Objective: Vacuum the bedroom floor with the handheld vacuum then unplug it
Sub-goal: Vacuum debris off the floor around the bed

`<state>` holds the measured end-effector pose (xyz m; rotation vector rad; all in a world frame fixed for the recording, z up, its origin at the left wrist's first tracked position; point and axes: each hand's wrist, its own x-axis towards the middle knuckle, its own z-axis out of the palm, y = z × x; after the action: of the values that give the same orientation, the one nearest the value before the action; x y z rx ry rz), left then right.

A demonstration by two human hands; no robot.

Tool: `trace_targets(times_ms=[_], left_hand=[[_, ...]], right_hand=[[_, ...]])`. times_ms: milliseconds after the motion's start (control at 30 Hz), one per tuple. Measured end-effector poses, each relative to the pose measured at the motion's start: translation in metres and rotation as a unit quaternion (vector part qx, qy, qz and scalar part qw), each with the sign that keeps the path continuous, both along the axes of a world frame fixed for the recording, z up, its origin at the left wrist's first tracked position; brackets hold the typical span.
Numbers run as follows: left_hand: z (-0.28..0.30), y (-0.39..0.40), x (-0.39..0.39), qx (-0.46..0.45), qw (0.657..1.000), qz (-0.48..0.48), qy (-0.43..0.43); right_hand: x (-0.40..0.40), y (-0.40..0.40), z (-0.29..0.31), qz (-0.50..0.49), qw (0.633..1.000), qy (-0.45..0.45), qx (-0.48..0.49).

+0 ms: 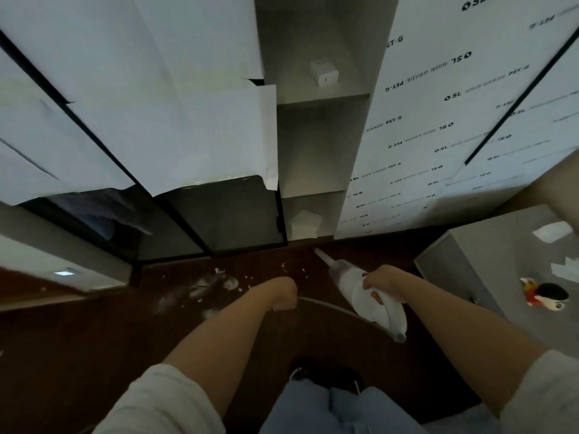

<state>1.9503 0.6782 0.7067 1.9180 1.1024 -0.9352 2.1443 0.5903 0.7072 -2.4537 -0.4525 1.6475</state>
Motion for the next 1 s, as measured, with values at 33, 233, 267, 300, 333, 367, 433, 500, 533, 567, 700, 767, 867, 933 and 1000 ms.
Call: trace_targets(times_ms=[33, 233, 267, 300, 333, 367, 433, 500, 533, 567, 700, 767, 867, 933, 1000], left_hand=[[-0.001, 0.004, 0.0, 0.004, 1.0, 0.018, -0.006], [-0.008, -0.001, 0.001, 0.003, 0.994, 0.109, 0.0], [-0.011, -0.004, 0.006, 0.008, 0.993, 0.12, 0.002], [-0.013, -0.005, 0.008, 0.008, 0.992, 0.129, 0.005], [-0.015, -0.01, 0.017, 0.006, 0.99, 0.141, 0.009], [-0.017, -0.016, 0.025, 0.007, 0.988, 0.15, 0.017], [-0.02, -0.028, 0.042, 0.008, 0.987, 0.156, 0.033], [-0.024, -0.052, 0.067, 0.016, 0.985, 0.171, 0.032], [-0.025, -0.063, 0.079, 0.019, 0.984, 0.175, 0.027], [-0.026, -0.08, 0.095, 0.013, 0.982, 0.187, 0.023], [-0.024, -0.132, 0.129, 0.008, 0.978, 0.206, 0.015], [-0.02, -0.151, 0.135, -0.002, 0.974, 0.225, 0.016], [-0.015, -0.17, 0.137, 0.009, 0.969, 0.247, 0.014], [-0.012, -0.175, 0.138, 0.027, 0.968, 0.251, 0.007], [-0.011, -0.183, 0.142, 0.03, 0.966, 0.257, -0.001]], right_hand=[[0.001, 0.002, 0.001, -0.006, 1.0, 0.002, 0.0], [0.018, 0.015, 0.003, 0.034, 0.999, -0.009, -0.022], [0.027, 0.017, 0.003, 0.054, 0.998, -0.015, -0.02], [0.032, 0.018, 0.002, 0.068, 0.998, -0.011, -0.011], [0.041, 0.018, 0.003, 0.08, 0.997, -0.009, -0.002], [0.051, 0.017, 0.003, 0.102, 0.995, -0.007, 0.004], [0.071, 0.013, 0.003, 0.137, 0.99, -0.009, 0.012], [0.1, 0.005, 0.0, 0.169, 0.985, -0.003, 0.019], [0.112, 0.001, -0.001, 0.183, 0.983, -0.005, 0.02], [0.127, -0.008, 0.0, 0.21, 0.978, -0.008, 0.019], [0.154, -0.033, 0.003, 0.293, 0.956, -0.032, -0.002], [0.159, -0.041, 0.004, 0.305, 0.952, -0.026, -0.02], [0.164, -0.046, 0.003, 0.303, 0.953, -0.026, 0.006], [0.167, -0.05, 0.004, 0.302, 0.953, -0.021, 0.01], [0.167, -0.056, 0.006, 0.312, 0.95, -0.017, 0.009]])
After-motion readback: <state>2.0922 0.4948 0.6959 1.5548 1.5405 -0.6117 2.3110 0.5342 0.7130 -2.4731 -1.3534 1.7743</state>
